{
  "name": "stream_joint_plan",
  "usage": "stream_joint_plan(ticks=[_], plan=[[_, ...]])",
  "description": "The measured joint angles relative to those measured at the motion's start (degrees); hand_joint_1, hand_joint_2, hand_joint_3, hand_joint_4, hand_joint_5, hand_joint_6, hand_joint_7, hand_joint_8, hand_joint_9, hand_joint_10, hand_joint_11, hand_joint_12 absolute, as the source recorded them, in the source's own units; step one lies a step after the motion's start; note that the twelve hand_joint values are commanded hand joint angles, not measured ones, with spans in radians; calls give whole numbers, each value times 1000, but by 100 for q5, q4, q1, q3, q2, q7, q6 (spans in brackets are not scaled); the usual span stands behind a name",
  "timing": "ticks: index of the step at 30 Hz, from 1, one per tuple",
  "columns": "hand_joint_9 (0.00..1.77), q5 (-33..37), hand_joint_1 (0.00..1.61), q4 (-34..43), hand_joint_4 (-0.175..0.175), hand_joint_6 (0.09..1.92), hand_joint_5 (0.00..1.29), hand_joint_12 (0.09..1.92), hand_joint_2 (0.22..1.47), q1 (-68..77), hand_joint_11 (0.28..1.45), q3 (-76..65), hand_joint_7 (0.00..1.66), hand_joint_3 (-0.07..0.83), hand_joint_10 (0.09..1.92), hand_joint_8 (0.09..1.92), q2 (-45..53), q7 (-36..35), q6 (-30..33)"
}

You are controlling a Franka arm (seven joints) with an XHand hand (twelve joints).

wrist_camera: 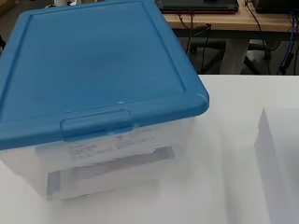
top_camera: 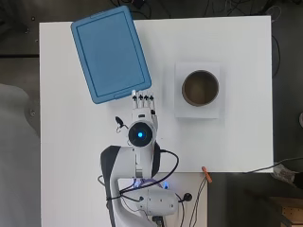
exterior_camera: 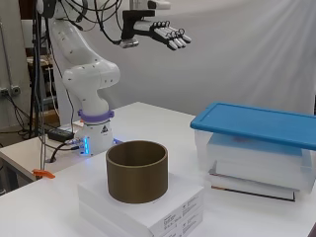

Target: Teleoperate dual arm-hand system to remove items from a box

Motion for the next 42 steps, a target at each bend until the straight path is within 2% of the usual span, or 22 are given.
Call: stream_joint_plan(ticks=[5, 13, 17, 21, 25, 28, 31, 37, 42], plan=[[356, 154, 205, -173, -64, 87, 206, 87, 957, 29, 426, 26, 323, 5, 87, 87, 114, -18, 180], [348, 335, 285, -1235, -45, 87, 272, 87, 984, 114, 420, 271, 330, 7, 87, 87, 138, -188, 1654], [350, 296, 264, -1433, -36, 87, 271, 87, 943, 104, 430, 369, 310, -11, 87, 87, 633, -96, 2241], [296, 326, 216, -1411, -22, 87, 171, 87, 848, 103, 438, 499, 194, -16, 87, 87, 1224, 12, 2700], [275, -16, 414, -1281, -16, 87, 138, 87, 851, 96, 434, 780, 175, -5, 87, 87, 1693, 280, 3024], [232, -301, 448, -1166, -18, 87, 118, 87, 842, 83, 416, 863, 141, -7, 87, 87, 1872, 355, 3104], [215, -689, 409, -976, -18, 87, 109, 87, 824, 70, 408, 966, 127, -11, 87, 87, 2074, 470, 2975], [188, -728, 285, -921, -10, 87, 101, 87, 799, 70, 389, 981, 112, -13, 87, 87, 2286, 387, 2726], [135, -871, 321, -1207, -18, 87, 73, 87, 823, 106, 374, 1069, 47, 0, 87, 87, 2140, 436, 2962]])
